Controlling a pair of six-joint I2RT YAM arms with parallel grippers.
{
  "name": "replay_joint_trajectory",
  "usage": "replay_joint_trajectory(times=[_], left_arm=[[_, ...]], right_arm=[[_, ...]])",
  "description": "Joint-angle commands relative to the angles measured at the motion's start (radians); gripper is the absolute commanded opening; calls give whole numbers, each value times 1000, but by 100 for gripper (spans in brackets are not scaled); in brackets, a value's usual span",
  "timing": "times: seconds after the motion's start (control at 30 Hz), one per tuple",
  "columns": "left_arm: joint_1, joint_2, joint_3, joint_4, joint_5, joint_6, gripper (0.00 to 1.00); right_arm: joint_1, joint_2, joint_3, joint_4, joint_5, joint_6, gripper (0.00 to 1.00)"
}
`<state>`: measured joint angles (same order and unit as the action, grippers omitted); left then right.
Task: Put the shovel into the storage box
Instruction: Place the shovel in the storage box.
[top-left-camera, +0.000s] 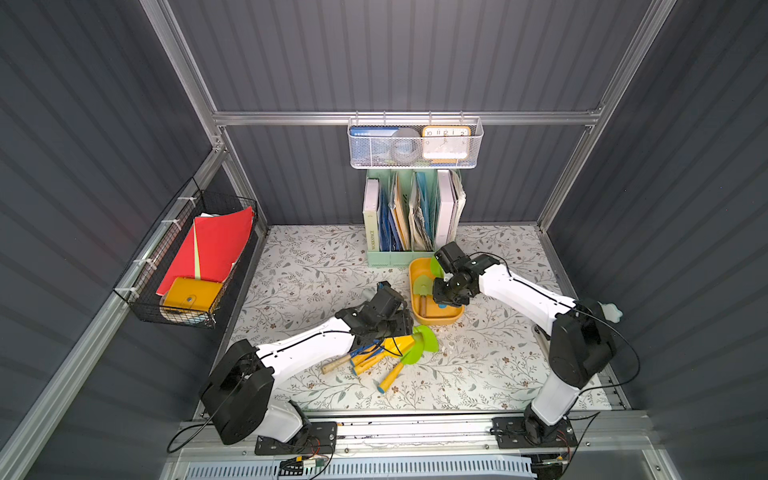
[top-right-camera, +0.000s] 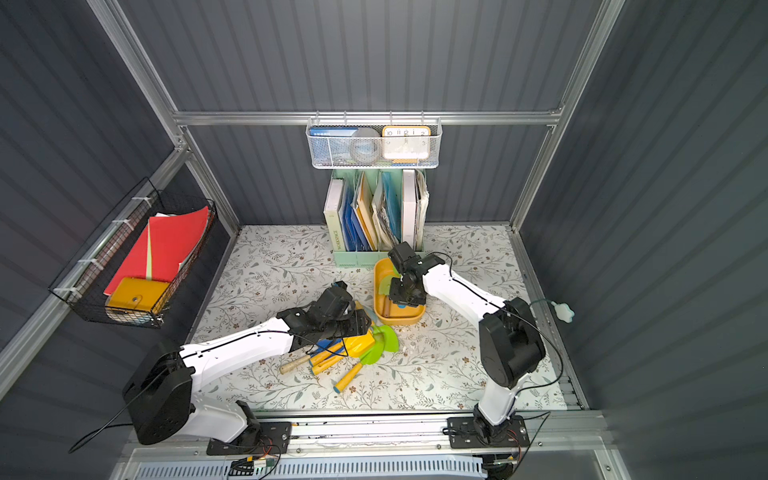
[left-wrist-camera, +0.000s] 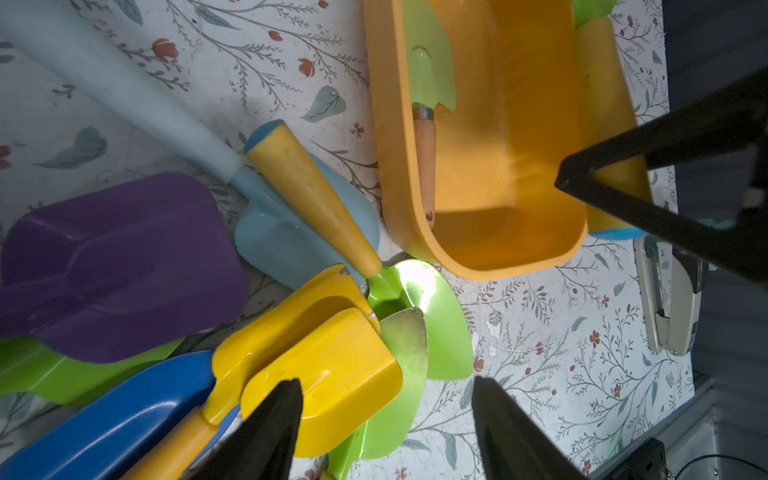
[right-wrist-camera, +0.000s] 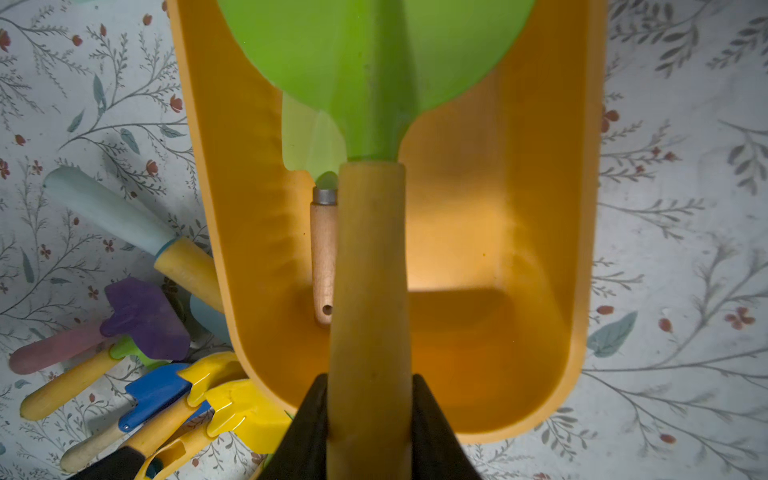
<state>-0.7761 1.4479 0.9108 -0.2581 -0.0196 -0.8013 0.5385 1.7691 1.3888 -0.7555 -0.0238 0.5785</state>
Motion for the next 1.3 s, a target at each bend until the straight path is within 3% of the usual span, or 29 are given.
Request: replay_joint_trajectory(times=[0.0,0.73,0.93,1.03,1.27], left_arm=[[6,-14,-21,-26,-9,-10,69],[6,2,-65,-56,15,43,66],[8,-21,-75,-91,10,47,66],[6,-29,-72,-112,7,53,66],[6,-43,-77,-133,5,52,66]], right_arm=[[-1,44,41,-14,21,-38,18],[-35,236,116,-27,58,-42,21],[-35,232,125,-39,57,-44,29],[-36,226,135,-51,62,-46,39],[-36,196,150,-68,62,-55,40]])
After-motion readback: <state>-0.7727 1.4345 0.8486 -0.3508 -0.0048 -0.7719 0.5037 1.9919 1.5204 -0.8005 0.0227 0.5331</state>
